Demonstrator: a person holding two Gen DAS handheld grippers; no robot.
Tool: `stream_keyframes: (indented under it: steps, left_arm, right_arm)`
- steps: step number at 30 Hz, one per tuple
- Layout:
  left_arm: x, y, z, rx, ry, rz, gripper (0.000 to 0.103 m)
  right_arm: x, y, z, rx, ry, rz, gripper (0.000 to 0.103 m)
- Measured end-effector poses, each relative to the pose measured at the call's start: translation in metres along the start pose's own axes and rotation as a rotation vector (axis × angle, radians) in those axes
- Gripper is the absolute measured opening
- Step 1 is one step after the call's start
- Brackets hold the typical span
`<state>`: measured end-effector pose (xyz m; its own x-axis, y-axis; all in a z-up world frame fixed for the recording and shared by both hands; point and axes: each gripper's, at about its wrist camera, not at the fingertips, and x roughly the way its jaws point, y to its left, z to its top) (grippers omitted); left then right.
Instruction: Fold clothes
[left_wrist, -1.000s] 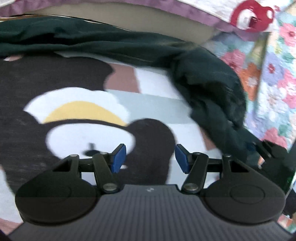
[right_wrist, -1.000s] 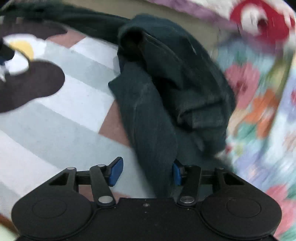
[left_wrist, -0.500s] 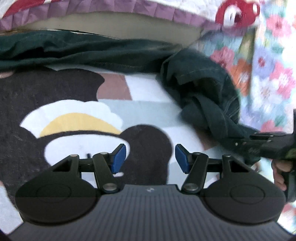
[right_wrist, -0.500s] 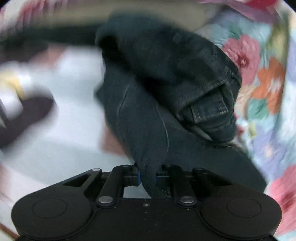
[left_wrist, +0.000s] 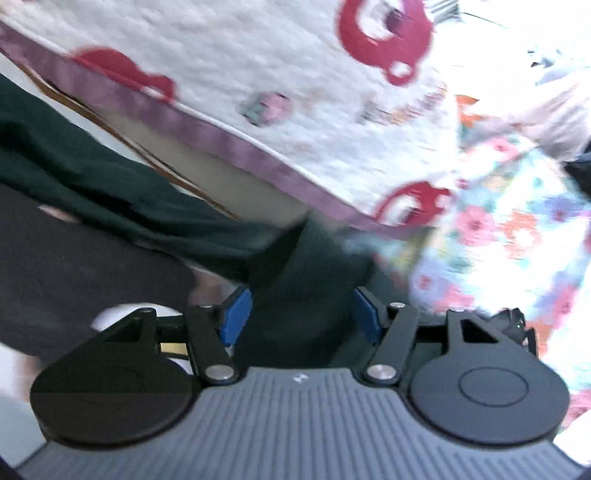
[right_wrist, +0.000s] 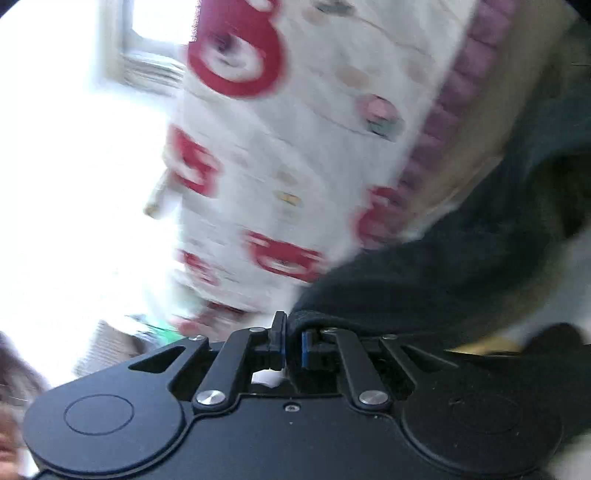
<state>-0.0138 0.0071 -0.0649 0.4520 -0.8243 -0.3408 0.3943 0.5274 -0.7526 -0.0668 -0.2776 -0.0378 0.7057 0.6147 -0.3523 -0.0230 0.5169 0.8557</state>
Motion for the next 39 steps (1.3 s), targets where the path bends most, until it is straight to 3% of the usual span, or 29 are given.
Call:
stream_keyframes:
  steps: [1,3,5,6,11,14,17,20,21,23,28,33,36,39]
  left_arm:
    - [-0.002,0.003,0.002,0.022,0.010,0.037,0.060]
    - [-0.001,0.009,0.004,0.071,0.061,0.088,0.060]
    - [0.006,0.014,0.006,0.082,0.105,0.124,0.060]
    - [0.009,0.017,0.006,0.082,0.123,0.130,0.060]
    - [0.037,0.002,-0.012,0.146,0.262,0.049,0.066]
    - [0.060,-0.017,-0.028,0.220,0.390,0.006,0.072]
    - [0.069,-0.027,-0.042,0.306,0.481,0.015,0.074]
    - [0.067,-0.025,-0.049,0.303,0.525,0.015,0.076]
    - [0.066,-0.024,-0.051,0.291,0.529,0.011,0.078]
    - [0.066,-0.024,-0.054,0.274,0.531,0.009,0.084]
    - [0.073,-0.033,-0.061,0.356,0.553,0.038,0.085]
    - [0.076,-0.030,-0.059,0.339,0.568,0.028,0.085]
    - [0.076,-0.041,-0.059,0.350,0.559,0.039,0.084]
    - [0.074,-0.046,-0.063,0.365,0.549,-0.001,0.085]
  right_arm:
    - [0.010,-0.010,-0.006,-0.018,0.027,-0.141,0.022]
    - [0.036,-0.030,-0.024,-0.083,0.123,-0.398,0.023]
    - [0.045,-0.049,-0.034,-0.108,0.188,-0.565,0.024]
    - [0.043,-0.052,-0.033,-0.117,0.185,-0.602,0.027]
    - [0.015,-0.054,-0.018,-0.162,0.102,-0.697,0.037]
    - [0.000,-0.055,-0.007,-0.235,-0.004,-0.781,0.039]
    - [-0.032,-0.064,0.003,-0.206,-0.123,-0.810,0.041]
    - [-0.044,-0.064,0.007,-0.296,-0.184,-0.907,0.058]
    - [-0.045,-0.065,0.005,-0.352,-0.188,-0.959,0.065]
    - [-0.050,-0.067,-0.001,-0.466,-0.189,-1.062,0.065]
    - [-0.058,-0.092,-0.002,-0.607,-0.120,-1.221,0.065]
    - [-0.034,-0.115,0.022,-0.800,0.069,-1.251,0.064]
    - [-0.039,-0.116,0.032,-0.781,0.036,-1.276,0.064]
    - [-0.053,-0.123,0.028,-0.658,-0.056,-1.218,0.064]
